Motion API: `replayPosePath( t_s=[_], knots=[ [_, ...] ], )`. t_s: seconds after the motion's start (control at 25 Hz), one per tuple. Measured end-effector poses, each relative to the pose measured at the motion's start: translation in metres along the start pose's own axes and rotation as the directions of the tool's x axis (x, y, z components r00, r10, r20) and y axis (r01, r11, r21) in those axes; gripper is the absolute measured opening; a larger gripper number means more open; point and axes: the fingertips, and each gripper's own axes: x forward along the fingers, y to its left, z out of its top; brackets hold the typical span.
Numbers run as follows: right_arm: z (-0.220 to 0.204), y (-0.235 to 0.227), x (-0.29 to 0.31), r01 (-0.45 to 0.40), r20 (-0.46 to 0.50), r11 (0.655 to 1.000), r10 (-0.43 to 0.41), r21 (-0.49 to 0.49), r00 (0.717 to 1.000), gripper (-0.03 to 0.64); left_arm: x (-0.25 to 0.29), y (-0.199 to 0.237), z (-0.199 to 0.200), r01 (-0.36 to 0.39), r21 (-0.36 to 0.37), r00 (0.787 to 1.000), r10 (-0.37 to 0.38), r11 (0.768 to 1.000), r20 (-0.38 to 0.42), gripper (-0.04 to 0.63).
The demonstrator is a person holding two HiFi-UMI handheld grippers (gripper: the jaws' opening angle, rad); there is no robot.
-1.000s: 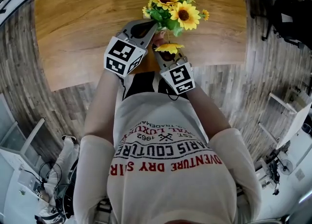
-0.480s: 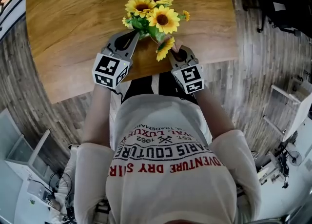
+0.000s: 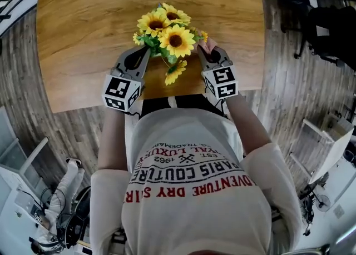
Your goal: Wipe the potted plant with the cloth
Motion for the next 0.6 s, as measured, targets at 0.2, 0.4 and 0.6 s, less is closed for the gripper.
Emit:
replayPosePath(
  t_s=[0.2,0.4,0.6],
  knots=[
    [0.031,-0.028,0.024,-0.077,0.001,0.994,0.078,-0.078,0.997,0.034,0.006,0.005,0.001,-0.092,-0.049,0.996,0.092,0.995,-0.008,0.015],
    [0.068,-0.040,0.060,-0.200,-0.029,0.953,0.199,-0.229,0.980,0.034,0.012,0.013,0.005,-0.142,-0.038,0.990,0.141,0.989,-0.022,0.015],
    [0.097,-0.041,0.098,-0.313,-0.092,0.862,0.302,-0.398,0.949,0.034,0.017,0.028,0.012,-0.158,-0.049,0.987,0.156,0.986,-0.030,0.015]
  ],
)
